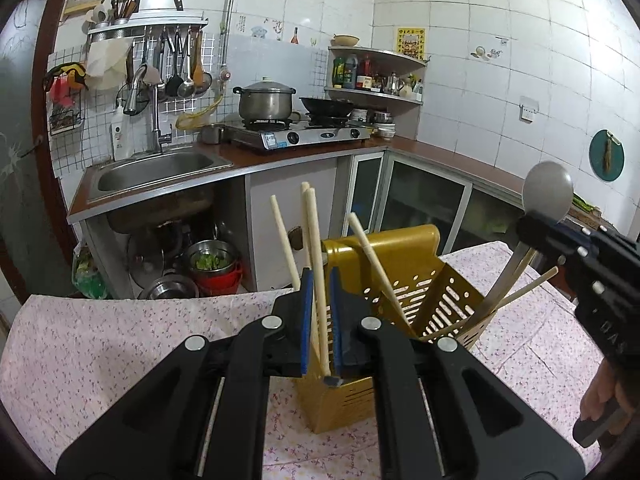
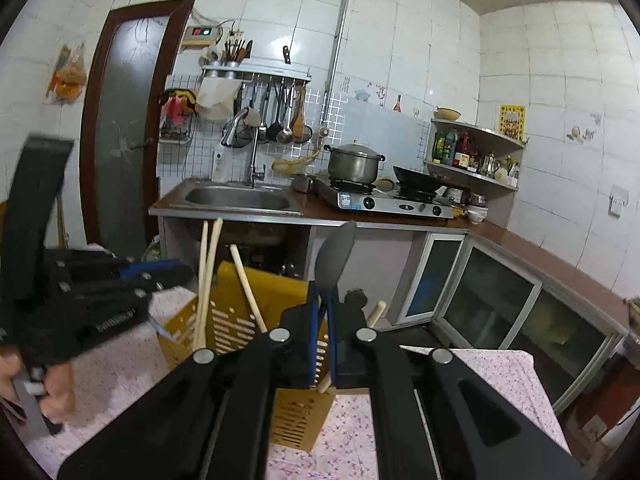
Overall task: Organize utensils
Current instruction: 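Lower the knife into the holder and open the left tool while the right tool drops the spoon in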
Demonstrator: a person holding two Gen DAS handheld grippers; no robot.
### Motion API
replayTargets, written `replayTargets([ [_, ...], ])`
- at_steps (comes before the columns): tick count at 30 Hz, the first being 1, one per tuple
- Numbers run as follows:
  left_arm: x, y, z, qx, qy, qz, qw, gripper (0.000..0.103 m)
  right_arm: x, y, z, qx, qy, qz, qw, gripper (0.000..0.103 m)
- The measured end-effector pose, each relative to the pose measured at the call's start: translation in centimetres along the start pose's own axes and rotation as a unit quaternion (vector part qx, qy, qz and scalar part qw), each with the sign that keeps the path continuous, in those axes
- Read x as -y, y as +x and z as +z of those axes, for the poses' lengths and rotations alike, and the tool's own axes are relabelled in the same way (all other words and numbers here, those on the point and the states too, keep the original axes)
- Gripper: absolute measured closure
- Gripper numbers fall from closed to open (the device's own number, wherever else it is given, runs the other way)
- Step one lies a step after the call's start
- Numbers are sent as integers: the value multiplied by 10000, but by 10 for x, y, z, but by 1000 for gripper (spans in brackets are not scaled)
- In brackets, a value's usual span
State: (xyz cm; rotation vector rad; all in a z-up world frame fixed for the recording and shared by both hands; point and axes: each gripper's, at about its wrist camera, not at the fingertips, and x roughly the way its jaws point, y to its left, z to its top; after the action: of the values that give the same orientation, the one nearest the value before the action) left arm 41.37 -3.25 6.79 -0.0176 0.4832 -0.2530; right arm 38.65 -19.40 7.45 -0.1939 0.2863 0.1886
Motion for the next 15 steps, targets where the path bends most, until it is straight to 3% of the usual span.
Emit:
replayTargets([
  [7, -9, -3, -7, -69, -71, 15, 10000, 95, 1, 20, -21, -214, -4, -35, 9998, 99],
  [8, -10, -4, -9, -85, -77, 35, 9999, 92, 0, 23, -26, -267, -3, -35, 9996, 99],
  [12, -10, -13, -15, -44, -68, 115, 9999, 63, 0, 28, -42, -413, 10, 19, 9991, 99],
  [15, -9, -23, -19, -25, -55, 132, 9999, 51, 1, 30, -45, -474, 87, 84, 9988, 99],
])
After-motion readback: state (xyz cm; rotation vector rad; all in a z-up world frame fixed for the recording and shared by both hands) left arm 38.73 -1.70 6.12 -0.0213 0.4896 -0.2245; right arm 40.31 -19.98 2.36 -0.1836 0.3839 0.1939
